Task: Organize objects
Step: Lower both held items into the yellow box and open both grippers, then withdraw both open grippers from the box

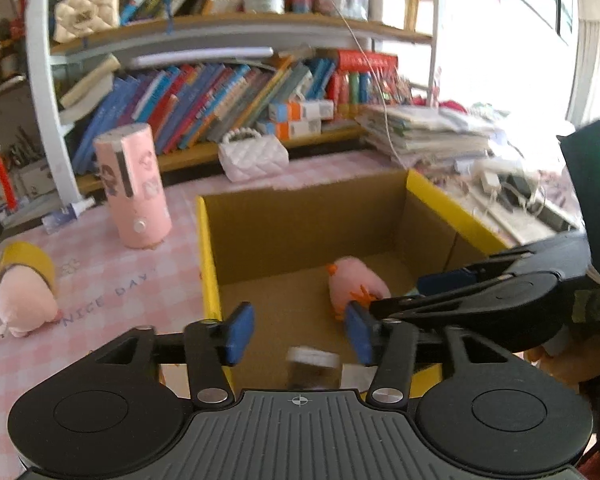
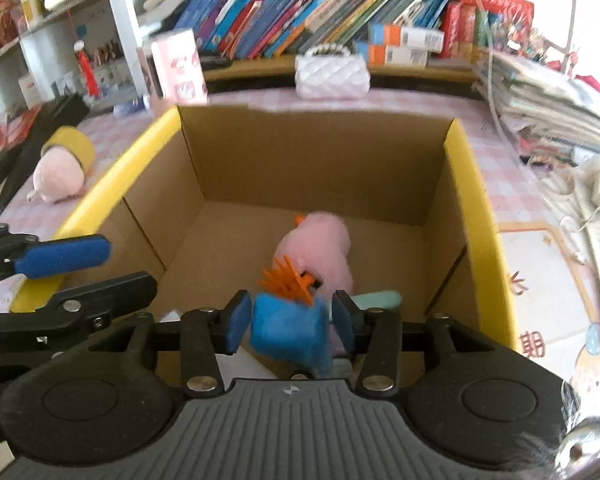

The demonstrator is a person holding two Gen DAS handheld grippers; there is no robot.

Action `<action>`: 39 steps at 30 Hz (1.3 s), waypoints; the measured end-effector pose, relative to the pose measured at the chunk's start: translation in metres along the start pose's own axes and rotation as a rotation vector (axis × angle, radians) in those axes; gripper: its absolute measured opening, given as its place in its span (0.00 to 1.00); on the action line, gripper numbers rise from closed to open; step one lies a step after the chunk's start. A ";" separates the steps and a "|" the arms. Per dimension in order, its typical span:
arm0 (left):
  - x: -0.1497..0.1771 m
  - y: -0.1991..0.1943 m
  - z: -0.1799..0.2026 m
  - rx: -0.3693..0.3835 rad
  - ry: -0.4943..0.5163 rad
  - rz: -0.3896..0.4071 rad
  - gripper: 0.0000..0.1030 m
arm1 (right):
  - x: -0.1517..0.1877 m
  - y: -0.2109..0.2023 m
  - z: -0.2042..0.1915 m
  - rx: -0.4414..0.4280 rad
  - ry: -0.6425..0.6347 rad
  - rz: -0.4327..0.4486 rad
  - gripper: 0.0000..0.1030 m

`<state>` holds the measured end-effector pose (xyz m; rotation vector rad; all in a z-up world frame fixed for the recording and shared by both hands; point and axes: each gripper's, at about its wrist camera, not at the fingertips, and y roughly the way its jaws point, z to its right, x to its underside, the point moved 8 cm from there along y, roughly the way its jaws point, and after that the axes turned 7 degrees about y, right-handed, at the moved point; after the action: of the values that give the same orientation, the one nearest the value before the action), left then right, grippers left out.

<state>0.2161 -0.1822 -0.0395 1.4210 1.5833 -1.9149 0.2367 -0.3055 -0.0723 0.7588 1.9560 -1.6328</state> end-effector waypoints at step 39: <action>0.075 -0.102 -0.026 0.069 -0.018 0.010 0.79 | 0.110 -0.115 -0.050 0.299 0.156 0.152 0.70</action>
<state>0.1196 -0.0963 -0.0378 1.4316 1.5138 -1.9888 0.0769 -0.2594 -0.0552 1.1516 1.7243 -1.8406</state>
